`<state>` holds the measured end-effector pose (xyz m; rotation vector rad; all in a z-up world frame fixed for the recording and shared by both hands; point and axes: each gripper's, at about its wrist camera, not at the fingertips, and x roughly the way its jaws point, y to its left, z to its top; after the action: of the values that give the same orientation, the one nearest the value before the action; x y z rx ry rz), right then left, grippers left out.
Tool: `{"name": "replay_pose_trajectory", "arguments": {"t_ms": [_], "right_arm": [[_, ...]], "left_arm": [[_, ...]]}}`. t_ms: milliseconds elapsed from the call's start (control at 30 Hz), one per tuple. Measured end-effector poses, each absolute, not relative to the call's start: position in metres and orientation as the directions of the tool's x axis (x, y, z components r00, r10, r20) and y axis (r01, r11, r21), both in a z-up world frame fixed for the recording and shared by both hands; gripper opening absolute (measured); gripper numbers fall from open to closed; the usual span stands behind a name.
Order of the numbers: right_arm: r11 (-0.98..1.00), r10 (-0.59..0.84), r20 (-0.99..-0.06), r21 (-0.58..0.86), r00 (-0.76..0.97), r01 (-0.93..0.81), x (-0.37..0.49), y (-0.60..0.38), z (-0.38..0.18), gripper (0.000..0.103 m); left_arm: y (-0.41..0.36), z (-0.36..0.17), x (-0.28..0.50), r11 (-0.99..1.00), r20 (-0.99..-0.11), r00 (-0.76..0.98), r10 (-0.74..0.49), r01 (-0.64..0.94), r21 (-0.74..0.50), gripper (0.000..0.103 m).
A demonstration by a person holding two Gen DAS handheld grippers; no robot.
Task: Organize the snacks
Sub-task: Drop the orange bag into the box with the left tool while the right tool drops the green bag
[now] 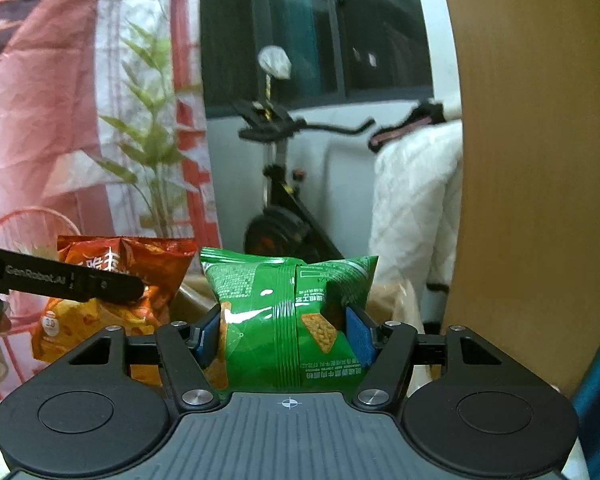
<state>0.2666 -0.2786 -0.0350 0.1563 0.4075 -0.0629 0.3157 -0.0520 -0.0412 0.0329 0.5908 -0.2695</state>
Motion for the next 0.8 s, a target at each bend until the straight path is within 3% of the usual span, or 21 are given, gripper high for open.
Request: {"name": "replay_pose_trajectory", "arguments": {"t_ms": [100,267,400,600,800], "right_arm": [[0.979,-0.018,-0.403,0.179,0.915,0.099,0.261,-0.28,-0.041,0.073],[0.97,-0.006,-0.393,0.22,0.919,0.1,0.236,-0.282,-0.046,0.073],[0.962,0.006,-0.369,0.257,0.93,0.096,0.206,-0.282,-0.049,0.079],[0.969,0.011,-0.36,0.235,0.933,0.08,0.173,-0.27,-0.059,0.079],[0.963,0.067,-0.409,0.265,0.91,0.048,0.157,-0.251,-0.079,0.079]], "left_arm": [[-0.049,-0.046,0.315,0.965,-0.561,0.792,-0.239,0.257,-0.048,0.088],[-0.038,-0.04,0.289,0.959,-0.533,0.803,-0.267,0.275,-0.066,0.088],[-0.026,-0.04,0.261,0.959,-0.512,0.813,-0.277,0.272,-0.086,0.088],[-0.011,-0.055,0.225,0.956,-0.522,0.802,-0.292,0.268,-0.123,0.088],[-0.002,-0.077,0.199,0.945,-0.555,0.768,-0.32,0.299,-0.13,0.088]]}}
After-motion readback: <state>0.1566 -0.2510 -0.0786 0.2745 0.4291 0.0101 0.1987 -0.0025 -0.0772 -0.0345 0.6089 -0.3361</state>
